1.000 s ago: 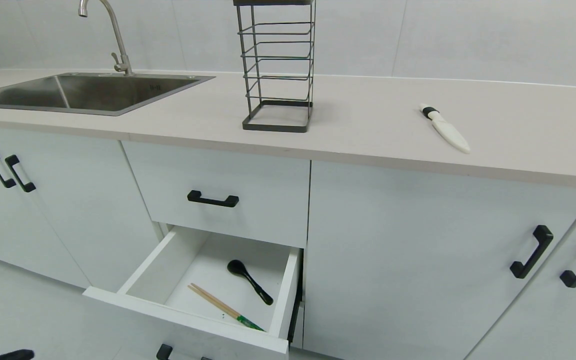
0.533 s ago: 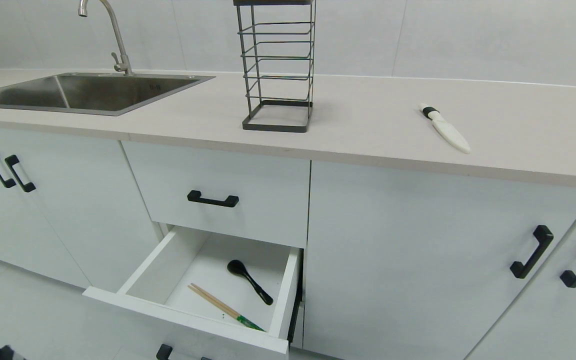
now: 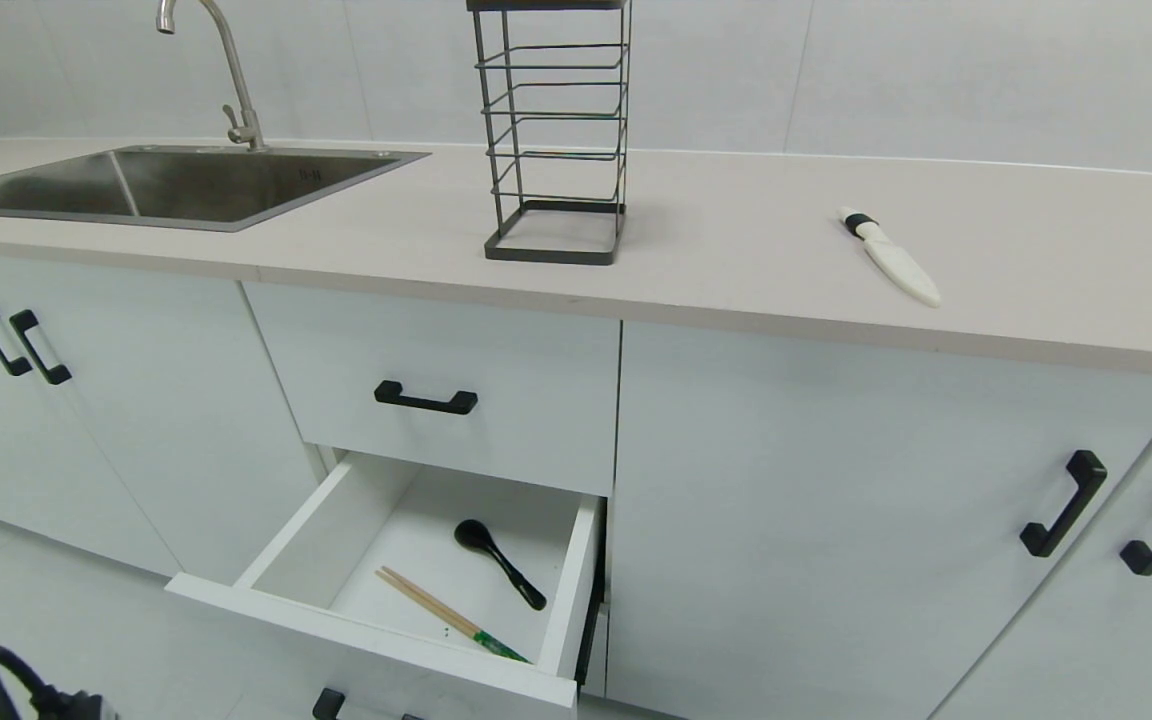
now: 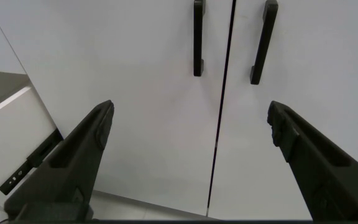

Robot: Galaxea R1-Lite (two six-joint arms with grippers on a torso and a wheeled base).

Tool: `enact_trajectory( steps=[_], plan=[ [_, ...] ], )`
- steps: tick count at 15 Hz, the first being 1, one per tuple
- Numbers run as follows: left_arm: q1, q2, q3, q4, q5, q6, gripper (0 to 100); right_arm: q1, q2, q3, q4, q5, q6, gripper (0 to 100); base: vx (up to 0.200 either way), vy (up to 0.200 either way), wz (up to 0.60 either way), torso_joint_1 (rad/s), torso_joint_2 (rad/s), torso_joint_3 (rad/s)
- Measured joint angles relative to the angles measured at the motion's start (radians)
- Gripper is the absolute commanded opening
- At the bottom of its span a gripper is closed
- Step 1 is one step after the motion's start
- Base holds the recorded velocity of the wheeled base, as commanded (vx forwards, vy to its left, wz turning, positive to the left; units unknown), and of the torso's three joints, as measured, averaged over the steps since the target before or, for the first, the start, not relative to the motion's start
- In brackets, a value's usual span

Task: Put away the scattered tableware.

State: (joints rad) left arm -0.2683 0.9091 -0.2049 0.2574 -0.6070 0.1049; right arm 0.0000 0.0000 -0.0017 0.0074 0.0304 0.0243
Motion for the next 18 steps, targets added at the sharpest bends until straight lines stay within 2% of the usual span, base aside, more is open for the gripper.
enact_trajectory(
  steps=[2,7,10,13,15,16,18],
  plan=[
    [0.001,0.034,0.000,0.011,0.027,-0.013,100,0.000,0.000,0.000,0.000,0.000,-0.001,100,0.000,0.000,0.00,0.000,0.00,0.000],
    [0.002,0.080,-0.008,0.051,0.039,-0.015,100,0.000,0.000,0.000,0.000,0.000,0.000,100,0.000,0.000,0.00,0.000,0.00,0.000],
    [0.005,0.124,-0.016,0.048,0.087,-0.021,100,0.000,0.000,0.000,0.000,0.000,0.000,100,0.000,0.000,0.00,0.000,0.00,0.000],
    [0.026,0.210,-0.031,-0.028,0.201,-0.021,100,0.000,0.000,0.000,0.000,0.000,0.000,100,0.000,0.000,0.00,0.000,0.00,0.000],
    [0.044,0.273,-0.039,-0.102,0.270,-0.002,100,0.000,0.000,0.000,0.000,0.000,0.000,100,0.000,0.000,0.00,0.000,0.00,0.000],
    [0.048,0.300,-0.042,-0.120,0.293,0.023,100,0.000,0.000,0.000,0.000,0.000,0.000,100,0.000,0.000,0.00,0.000,0.00,0.000],
    [0.052,0.373,-0.058,-0.168,0.327,0.109,100,0.000,0.000,0.000,0.000,0.000,-0.001,100,0.000,0.000,0.00,0.000,0.00,0.000]
  ],
)
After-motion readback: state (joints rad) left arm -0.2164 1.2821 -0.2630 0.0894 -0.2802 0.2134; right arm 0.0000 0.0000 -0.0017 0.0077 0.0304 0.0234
